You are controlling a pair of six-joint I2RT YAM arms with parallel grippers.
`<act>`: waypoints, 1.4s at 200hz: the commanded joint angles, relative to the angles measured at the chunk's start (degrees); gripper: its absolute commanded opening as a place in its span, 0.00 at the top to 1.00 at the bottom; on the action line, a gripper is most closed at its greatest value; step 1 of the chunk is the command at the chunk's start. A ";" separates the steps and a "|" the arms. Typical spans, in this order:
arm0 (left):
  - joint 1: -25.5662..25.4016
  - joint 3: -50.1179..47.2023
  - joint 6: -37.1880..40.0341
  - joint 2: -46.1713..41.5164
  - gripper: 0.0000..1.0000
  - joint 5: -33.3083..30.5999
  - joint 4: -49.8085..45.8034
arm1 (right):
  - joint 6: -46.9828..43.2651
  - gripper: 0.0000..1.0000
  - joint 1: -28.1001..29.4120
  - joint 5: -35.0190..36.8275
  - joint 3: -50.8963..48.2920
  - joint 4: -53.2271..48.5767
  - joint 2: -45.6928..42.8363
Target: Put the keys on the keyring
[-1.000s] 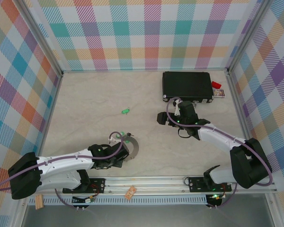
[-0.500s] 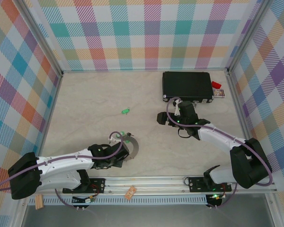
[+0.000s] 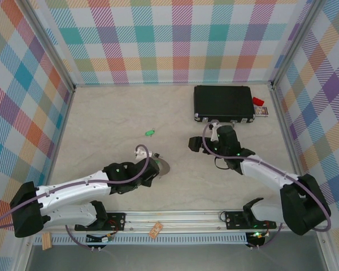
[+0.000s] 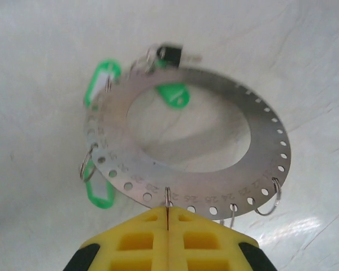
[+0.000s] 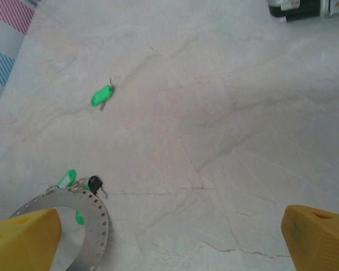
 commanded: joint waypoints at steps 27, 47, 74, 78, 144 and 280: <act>-0.36 6.37 17.04 2.49 1.00 -7.73 12.81 | -1.56 0.00 0.36 3.24 -1.31 2.44 -7.79; 0.45 9.67 20.84 3.98 1.00 -4.59 14.58 | -3.43 0.04 0.33 1.80 1.32 -3.02 -10.88; 1.39 12.71 26.44 5.26 1.00 -0.53 19.29 | -6.49 0.11 0.36 -0.07 2.87 -6.88 -16.28; 1.75 12.91 27.18 5.23 1.00 0.66 19.89 | -6.79 0.12 0.36 -0.37 3.38 -7.54 -16.89; 10.76 11.97 33.49 2.00 1.00 27.99 34.00 | -7.46 0.39 0.36 -8.48 10.13 -14.79 -20.38; 17.21 13.71 35.74 4.36 1.00 48.17 40.32 | -11.87 0.57 0.36 -25.75 14.04 -9.11 -14.25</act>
